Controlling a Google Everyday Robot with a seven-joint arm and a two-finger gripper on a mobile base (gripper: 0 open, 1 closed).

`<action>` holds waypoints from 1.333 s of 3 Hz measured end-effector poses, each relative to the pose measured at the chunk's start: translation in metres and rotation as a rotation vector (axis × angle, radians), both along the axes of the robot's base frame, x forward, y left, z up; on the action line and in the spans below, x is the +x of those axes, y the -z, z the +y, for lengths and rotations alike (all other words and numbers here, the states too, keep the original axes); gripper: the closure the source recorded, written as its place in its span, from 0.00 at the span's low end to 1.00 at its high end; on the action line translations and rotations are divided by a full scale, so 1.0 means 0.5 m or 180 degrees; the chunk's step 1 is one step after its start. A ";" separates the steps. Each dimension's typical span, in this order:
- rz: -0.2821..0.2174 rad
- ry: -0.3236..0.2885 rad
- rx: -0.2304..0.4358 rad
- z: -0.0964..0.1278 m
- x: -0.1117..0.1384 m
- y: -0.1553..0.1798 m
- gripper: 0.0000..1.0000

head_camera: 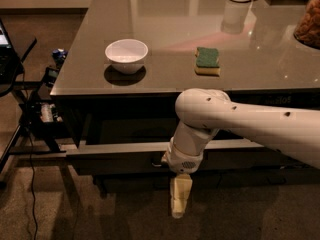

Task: Open top drawer

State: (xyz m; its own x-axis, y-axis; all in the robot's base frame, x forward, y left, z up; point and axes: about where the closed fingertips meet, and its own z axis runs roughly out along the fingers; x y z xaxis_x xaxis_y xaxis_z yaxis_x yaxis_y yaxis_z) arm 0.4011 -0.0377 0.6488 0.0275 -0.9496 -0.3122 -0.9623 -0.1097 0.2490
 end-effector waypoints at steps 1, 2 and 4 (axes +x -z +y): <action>0.0086 -0.0021 0.0002 0.008 0.008 0.028 0.00; 0.0191 -0.0080 -0.0014 0.015 -0.003 0.054 0.00; 0.0409 -0.0239 -0.0052 -0.004 -0.077 0.043 0.00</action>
Offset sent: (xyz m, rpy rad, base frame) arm -0.0058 0.0108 -0.0411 -0.0087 0.0968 0.0438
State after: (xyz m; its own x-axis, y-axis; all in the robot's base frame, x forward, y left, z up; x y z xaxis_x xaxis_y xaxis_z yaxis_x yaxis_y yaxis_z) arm 0.3627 -0.0398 0.6272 0.0595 -0.9514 -0.3023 -0.9116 -0.1751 0.3718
